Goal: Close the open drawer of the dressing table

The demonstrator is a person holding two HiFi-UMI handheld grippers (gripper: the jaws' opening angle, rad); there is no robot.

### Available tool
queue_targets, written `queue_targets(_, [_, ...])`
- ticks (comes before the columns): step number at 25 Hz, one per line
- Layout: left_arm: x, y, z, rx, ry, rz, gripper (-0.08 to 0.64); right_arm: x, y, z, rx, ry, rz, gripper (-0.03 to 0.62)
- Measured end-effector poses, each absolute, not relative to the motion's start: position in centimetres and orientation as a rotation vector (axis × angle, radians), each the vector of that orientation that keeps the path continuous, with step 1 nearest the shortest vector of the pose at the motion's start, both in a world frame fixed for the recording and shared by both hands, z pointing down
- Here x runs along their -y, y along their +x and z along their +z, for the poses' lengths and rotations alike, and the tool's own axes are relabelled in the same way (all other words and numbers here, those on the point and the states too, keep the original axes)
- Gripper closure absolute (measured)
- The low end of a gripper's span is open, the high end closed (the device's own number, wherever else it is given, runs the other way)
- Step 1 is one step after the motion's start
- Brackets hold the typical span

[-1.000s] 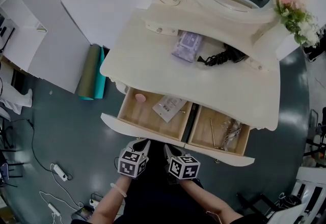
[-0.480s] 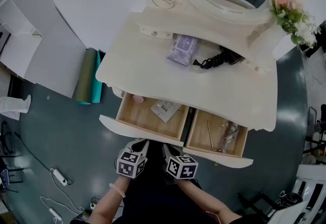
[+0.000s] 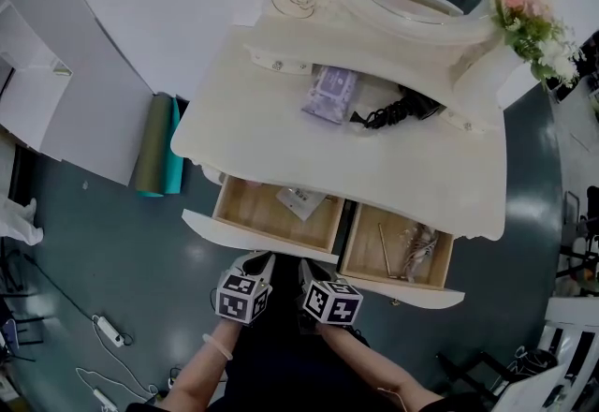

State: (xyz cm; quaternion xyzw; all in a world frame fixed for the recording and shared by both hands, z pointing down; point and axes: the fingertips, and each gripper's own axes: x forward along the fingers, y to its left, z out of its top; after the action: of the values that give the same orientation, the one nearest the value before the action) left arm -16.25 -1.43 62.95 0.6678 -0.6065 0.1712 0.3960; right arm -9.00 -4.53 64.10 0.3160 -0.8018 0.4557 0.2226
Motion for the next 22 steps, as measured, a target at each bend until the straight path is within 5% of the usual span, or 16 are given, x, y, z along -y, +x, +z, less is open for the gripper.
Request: queue_targets(22, [6.1, -17.3, 62.7, 1.522, 1.745, 0.424, 0.545, 9.3, -10.0, 63.9, 2.164, 1.086, 1.275, 0.571])
